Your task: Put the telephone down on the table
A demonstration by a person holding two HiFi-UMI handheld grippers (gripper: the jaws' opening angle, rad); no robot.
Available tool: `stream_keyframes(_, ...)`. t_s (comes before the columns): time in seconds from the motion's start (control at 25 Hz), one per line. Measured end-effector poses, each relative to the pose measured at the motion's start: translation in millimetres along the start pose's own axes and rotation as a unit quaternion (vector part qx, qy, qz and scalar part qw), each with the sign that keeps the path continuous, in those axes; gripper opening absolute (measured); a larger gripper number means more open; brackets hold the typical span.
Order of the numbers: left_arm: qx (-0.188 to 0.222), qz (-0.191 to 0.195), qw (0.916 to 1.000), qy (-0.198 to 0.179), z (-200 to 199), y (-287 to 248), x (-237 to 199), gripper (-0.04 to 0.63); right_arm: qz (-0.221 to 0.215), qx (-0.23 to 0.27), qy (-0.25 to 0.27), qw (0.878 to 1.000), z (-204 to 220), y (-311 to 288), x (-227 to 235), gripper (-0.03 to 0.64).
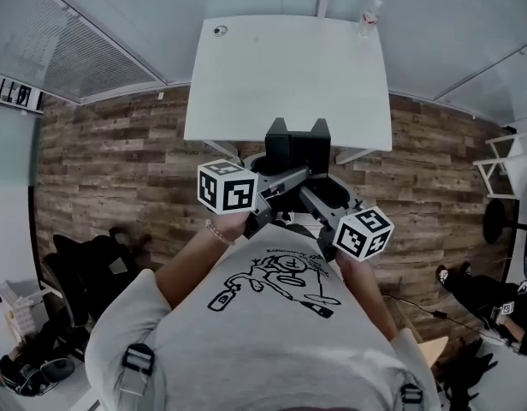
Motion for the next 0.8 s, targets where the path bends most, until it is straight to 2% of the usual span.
stream_keyframes(0.48, -0.013, -0.004, 0.9998, 0.013, -14, -23, -35, 0.295, 0.011, -0.01, -0.017, 1.0, -3, -31, 28, 0.239)
stream_keyframes(0.8, -0.017, 0.003, 0.9997, 0.018, -64, -53, -69, 0.295, 0.021, -0.01, -0.017, 1.0, -38, -82, 54, 0.239)
Point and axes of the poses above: the fingertips, and each gripper's own axes: y backward along the fingers, x to its right, z out of its underside, the point moved 4 cm from there along y, backward along the fingers, and after that the axes turned 12 degrees about x, right-handed, at the moved point
